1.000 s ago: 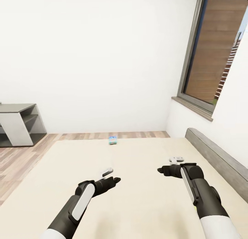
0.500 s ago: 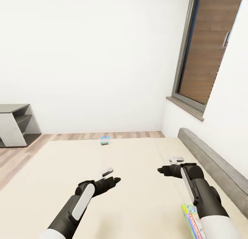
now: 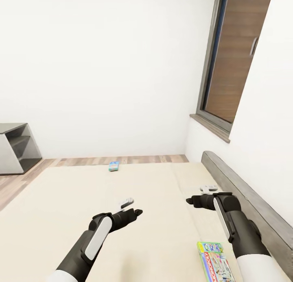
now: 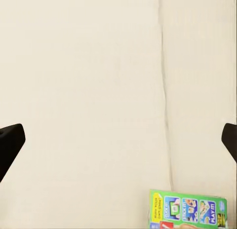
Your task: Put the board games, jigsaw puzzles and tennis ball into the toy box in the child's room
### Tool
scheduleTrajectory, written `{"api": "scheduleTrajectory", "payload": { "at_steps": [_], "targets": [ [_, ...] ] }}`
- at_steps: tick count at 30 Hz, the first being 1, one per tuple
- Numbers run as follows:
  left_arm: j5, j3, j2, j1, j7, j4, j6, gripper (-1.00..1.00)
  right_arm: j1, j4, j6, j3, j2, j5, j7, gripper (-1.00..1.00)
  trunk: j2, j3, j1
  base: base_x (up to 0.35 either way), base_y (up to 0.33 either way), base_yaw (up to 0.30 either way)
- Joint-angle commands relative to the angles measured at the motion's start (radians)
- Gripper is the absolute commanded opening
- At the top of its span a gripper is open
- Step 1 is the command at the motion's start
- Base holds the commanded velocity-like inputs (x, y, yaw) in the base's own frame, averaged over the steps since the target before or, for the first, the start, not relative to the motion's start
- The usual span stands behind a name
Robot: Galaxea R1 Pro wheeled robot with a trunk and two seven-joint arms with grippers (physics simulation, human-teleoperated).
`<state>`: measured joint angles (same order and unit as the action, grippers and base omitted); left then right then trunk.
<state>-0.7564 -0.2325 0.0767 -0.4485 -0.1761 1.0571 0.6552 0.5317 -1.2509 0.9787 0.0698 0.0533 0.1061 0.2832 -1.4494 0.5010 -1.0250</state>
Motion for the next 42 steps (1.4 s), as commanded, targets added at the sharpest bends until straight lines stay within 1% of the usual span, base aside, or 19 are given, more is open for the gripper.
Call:
{"api": "scheduleTrajectory", "payload": {
  "at_steps": [1, 17, 22, 33, 42],
  "targets": [
    [-0.011, -0.001, 0.0, -0.001, -0.009, 0.001, 0.003, 1.0, 0.001, -0.001, 0.003, 0.001, 0.0, 0.011, 0.01, 1.0, -0.001, 0.001, 0.0, 0.0, -0.268, 0.0],
    [-0.011, -0.001, 0.0, -0.001, -0.009, 0.001, 0.003, 1.0, 0.001, -0.001, 0.003, 0.001, 0.0, 0.011, 0.01, 1.0, -0.001, 0.001, 0.0, 0.0, -0.267, 0.001],
    [-0.011, -0.001, 0.0, -0.001, -0.009, 0.001, 0.003, 1.0, 0.001, -0.001, 0.003, 0.001, 0.0, 0.011, 0.011, 1.0, -0.001, 0.001, 0.0, 0.0, -0.237, 0.086],
    [-0.011, -0.001, 0.0, -0.001, -0.009, 0.001, 0.003, 1.0, 0.001, -0.001, 0.003, 0.001, 0.0, 0.011, 0.011, 1.0, -0.001, 0.001, 0.0, 0.0, -0.084, 0.189],
    [-0.011, -0.001, 0.0, -0.001, -0.009, 0.001, 0.003, 1.0, 0.001, -0.001, 0.003, 0.001, 0.0, 0.011, 0.01, 1.0, -0.001, 0.001, 0.0, 0.0, -0.02, 0.075]
  ]
}}
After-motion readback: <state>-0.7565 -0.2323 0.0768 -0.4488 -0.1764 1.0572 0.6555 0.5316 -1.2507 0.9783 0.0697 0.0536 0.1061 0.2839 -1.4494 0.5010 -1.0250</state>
